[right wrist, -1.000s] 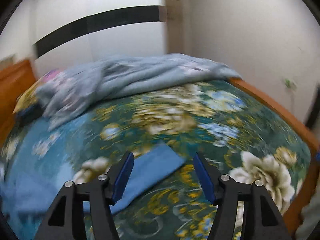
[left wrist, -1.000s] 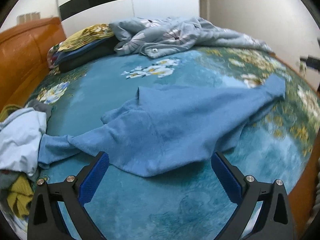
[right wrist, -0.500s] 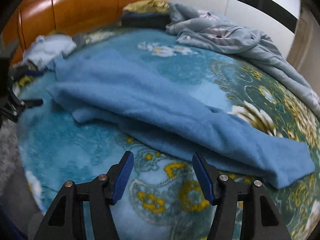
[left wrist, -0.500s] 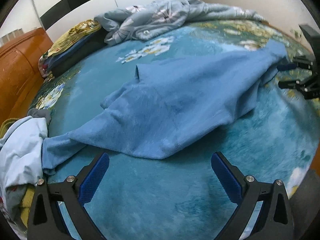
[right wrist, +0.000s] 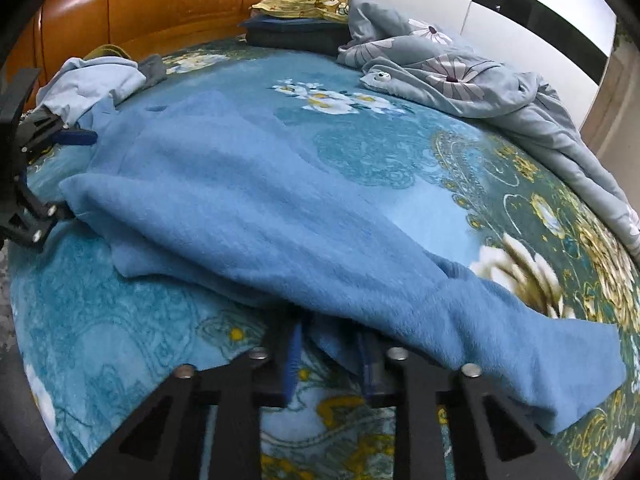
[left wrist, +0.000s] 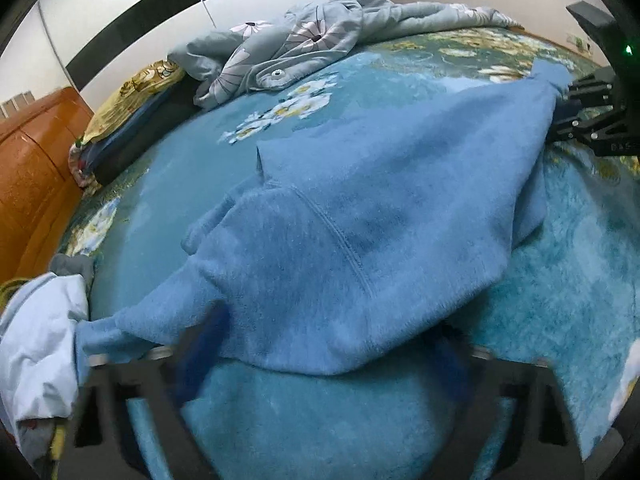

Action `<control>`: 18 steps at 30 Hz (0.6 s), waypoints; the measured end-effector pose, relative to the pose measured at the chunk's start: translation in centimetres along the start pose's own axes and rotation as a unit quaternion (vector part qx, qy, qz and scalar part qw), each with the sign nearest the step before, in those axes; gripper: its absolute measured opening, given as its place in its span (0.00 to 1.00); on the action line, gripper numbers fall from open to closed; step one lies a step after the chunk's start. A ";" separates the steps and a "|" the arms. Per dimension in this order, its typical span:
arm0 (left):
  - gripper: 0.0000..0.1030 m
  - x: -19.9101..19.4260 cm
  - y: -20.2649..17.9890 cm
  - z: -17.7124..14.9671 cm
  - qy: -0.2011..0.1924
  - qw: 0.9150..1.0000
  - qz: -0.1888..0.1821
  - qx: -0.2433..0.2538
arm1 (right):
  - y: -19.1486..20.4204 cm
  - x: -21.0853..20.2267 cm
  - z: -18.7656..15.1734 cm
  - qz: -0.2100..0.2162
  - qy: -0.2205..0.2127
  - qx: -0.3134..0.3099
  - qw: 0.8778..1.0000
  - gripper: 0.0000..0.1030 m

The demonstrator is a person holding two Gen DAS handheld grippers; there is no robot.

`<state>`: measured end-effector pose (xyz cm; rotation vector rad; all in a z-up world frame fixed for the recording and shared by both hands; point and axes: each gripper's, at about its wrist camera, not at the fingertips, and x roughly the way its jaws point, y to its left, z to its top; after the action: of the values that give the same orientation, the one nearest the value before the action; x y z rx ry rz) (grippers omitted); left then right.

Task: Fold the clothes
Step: 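Grasp the sweatshirt with the left gripper while the right gripper grasps another edge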

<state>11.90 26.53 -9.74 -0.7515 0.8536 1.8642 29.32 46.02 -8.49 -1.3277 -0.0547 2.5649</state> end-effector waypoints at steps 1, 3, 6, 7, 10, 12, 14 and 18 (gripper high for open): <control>0.48 0.1 0.2 0.1 0.003 1.000 -0.011 -0.008 | 0.1 -0.4 0.1 0.000 0.000 0.001 1.000 0.15; 0.17 0.2 0.5 0.2 0.009 0.999 -0.027 -0.024 | 0.2 -1.1 0.2 -0.001 0.000 0.002 1.000 0.11; 0.07 -0.7 0.7 0.6 0.000 0.999 -0.023 -0.043 | 0.2 -2.8 0.3 -0.002 -0.006 0.007 1.000 0.09; 0.06 -1.4 0.9 0.8 -0.009 0.998 -0.024 -0.049 | 0.1 -3.8 0.4 -0.002 -0.012 0.012 1.000 0.09; 0.05 -4.6 1.5 1.5 -0.049 0.996 -0.028 -0.070 | -0.3 -7.2 0.5 -0.002 -0.037 0.027 0.999 0.09; 0.05 -6.8 1.9 1.9 -0.072 0.993 -0.033 -0.084 | -0.6 -10.1 0.7 -0.006 -0.062 0.036 0.997 0.09; 0.05 -9.1 2.2 2.3 -0.093 0.990 -0.041 -0.097 | -1.0 -13.0 0.9 -0.001 -0.090 0.049 0.995 0.09; 0.05 -13.6 1.8 2.0 -0.132 0.983 -0.079 -0.098 | -1.3 -18.1 0.8 0.007 -0.133 0.061 0.989 0.09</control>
<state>15.26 20.90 2.50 -0.6524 0.4342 1.8700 38.90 43.02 6.60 -0.9404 0.0628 2.6932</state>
